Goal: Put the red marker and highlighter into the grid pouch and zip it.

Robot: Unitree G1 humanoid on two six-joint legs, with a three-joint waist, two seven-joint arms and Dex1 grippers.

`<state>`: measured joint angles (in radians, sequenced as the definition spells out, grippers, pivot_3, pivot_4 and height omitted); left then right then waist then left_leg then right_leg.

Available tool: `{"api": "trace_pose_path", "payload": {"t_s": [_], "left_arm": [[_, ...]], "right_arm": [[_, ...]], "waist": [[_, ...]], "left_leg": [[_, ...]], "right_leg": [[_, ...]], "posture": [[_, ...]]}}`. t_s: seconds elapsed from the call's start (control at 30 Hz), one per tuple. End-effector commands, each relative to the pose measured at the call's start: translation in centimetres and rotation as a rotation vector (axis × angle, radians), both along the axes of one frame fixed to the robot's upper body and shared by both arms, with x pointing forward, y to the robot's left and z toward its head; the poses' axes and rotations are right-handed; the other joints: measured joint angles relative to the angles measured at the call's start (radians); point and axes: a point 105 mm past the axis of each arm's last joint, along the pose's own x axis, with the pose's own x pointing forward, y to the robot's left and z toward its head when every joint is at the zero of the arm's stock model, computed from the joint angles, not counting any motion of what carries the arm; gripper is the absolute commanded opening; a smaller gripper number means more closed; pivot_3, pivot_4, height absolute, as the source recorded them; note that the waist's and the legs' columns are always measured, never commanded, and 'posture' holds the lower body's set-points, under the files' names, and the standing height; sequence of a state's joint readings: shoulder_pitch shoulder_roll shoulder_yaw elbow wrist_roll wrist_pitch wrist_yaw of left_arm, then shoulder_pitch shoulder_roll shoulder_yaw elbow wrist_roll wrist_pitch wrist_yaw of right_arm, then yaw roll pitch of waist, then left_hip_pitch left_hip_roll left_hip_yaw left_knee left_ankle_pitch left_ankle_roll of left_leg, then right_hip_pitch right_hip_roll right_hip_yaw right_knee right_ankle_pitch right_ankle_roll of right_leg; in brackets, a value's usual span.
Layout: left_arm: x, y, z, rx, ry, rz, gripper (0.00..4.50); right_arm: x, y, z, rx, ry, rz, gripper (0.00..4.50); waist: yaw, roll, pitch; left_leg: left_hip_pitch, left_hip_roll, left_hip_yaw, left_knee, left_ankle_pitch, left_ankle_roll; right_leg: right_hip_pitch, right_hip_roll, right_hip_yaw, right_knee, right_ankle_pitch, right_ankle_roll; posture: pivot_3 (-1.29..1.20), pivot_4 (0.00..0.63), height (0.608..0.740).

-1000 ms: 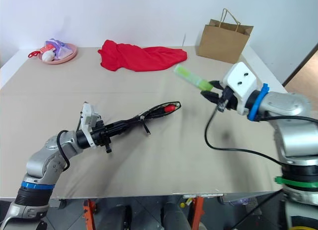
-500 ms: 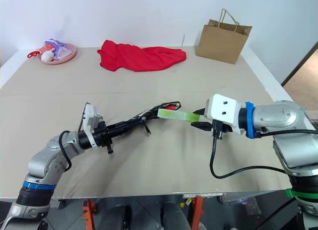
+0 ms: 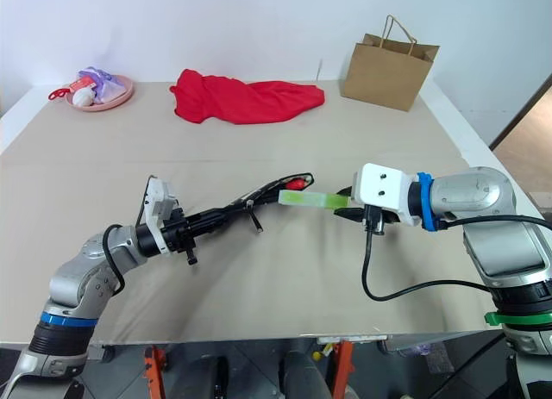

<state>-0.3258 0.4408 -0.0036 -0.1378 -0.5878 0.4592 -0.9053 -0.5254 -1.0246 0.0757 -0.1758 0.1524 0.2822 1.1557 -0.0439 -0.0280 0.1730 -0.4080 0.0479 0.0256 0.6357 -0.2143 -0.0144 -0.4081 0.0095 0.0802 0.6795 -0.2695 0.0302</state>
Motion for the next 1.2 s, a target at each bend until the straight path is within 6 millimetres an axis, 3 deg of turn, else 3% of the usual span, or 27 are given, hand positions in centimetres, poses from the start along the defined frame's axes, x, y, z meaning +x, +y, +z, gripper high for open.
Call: {"api": "trace_pose_path", "payload": {"t_s": [0.03,0.4,0.6,0.83,1.07,1.1,1.2], "left_arm": [[-0.4,-0.2,1.1,-0.004,-0.049,-0.012,0.0],[-0.5,-0.2,1.0,0.008,-0.049,-0.021,0.0],[-0.4,-0.3,1.0,0.008,-0.051,-0.027,0.0],[-0.4,-0.3,1.1,0.01,-0.052,-0.033,0.0],[-0.3,-0.3,1.1,0.012,-0.055,-0.034,0.0],[-0.3,-0.3,1.1,0.012,-0.055,-0.034,0.0],[-0.3,-0.3,1.2,0.012,-0.056,-0.033,0.0]], "right_arm": [[0.5,-0.7,1.6,-0.04,-0.072,-0.006,1.07],[2.0,1.0,2.3,-0.065,-0.107,0.047,1.07],[2.4,2.2,0.7,-0.139,-0.083,0.103,1.07],[2.6,6.5,-0.8,-0.185,-0.117,0.23,1.07],[2.0,11.5,0.0,-0.121,-0.164,0.364,1.07],[1.8,12.0,0.1,-0.109,-0.164,0.38,2.11],[1.2,12.9,0.0,-0.077,-0.149,0.412,3.32]], "waist": [[-0.001,0.0,0.0],[-0.001,0.0,0.0],[0.0,0.0,0.0],[-0.003,0.0,0.0],[-0.001,0.0,0.0],[-0.001,0.0,0.0],[0.0,0.0,0.0]], "left_leg": [[0.0,0.0,0.0,0.0,0.0,0.0],[0.0,0.001,0.0,0.0,0.0,0.0],[0.0,0.0,0.0,0.0,0.0,0.0],[0.001,0.001,0.0,0.0,0.0,0.0],[0.0,0.001,-0.001,0.001,0.0,-0.001],[0.0,0.001,-0.001,0.001,0.0,-0.001],[0.0,0.001,-0.002,0.001,0.0,-0.001]], "right_leg": [[0.0,0.0,0.0,0.0,0.0,0.0],[0.0,0.001,0.0,0.001,0.0,-0.001],[0.0,0.0,0.0,0.001,0.001,-0.002],[-0.001,0.001,0.0,0.001,0.001,-0.002],[0.0,0.001,0.0,0.001,0.004,-0.006],[0.0,0.001,-0.001,0.001,0.004,-0.006],[0.0,0.001,-0.001,0.001,0.004,-0.006]], "posture": [[0.0,0.15,0.74],[0.0,0.15,0.74],[0.0,0.15,0.74],[0.0,0.15,0.74],[0.0,0.15,0.74],[0.0,0.15,0.74],[0.0,0.15,0.74]]}}
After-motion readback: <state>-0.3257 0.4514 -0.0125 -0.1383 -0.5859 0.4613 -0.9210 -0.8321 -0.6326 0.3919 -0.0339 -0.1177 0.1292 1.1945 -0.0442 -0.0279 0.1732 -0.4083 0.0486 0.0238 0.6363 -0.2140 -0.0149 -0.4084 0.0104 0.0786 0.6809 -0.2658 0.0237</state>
